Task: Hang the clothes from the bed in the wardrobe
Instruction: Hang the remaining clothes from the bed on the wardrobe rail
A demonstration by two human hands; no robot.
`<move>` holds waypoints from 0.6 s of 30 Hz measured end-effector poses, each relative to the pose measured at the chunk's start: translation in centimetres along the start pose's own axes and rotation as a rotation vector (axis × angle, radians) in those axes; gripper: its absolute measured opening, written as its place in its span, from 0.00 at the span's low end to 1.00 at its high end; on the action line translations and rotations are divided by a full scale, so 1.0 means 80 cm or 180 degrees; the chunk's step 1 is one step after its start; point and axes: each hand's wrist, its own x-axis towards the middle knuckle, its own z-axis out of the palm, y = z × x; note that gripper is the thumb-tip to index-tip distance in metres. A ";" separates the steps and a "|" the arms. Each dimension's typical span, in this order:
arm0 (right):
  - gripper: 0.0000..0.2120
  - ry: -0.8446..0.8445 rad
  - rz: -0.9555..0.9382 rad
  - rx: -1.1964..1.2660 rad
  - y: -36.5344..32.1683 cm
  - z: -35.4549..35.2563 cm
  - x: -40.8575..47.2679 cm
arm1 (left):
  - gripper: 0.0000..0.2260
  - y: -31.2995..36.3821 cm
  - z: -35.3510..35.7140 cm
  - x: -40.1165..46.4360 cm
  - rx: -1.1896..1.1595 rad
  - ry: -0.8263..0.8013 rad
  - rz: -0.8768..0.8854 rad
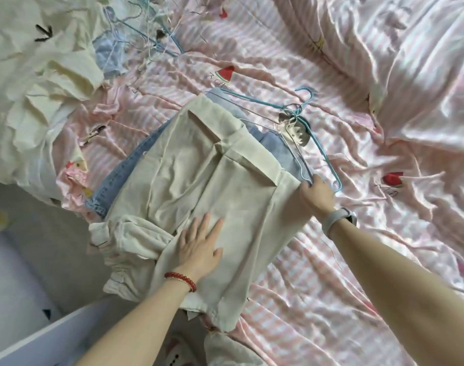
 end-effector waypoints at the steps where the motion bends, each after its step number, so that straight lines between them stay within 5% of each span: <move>1: 0.18 0.0079 0.0165 0.0036 -0.005 0.003 0.004 | 0.30 -0.001 -0.001 0.002 -0.0010 -0.0012 -0.0006; 7: 0.20 0.0294 0.0364 0.0359 -0.012 -0.003 0.025 | 0.30 0.004 -0.005 0.003 0.0045 -0.0069 -0.0058; 15: 0.09 0.1085 -0.1219 0.1047 -0.015 -0.024 -0.020 | 0.28 0.003 -0.009 0.008 -0.0198 -0.0035 -0.0020; 18: 0.09 0.1282 -0.1711 0.1139 -0.023 -0.047 -0.041 | 0.27 0.001 -0.039 0.004 -0.1002 0.0678 0.0001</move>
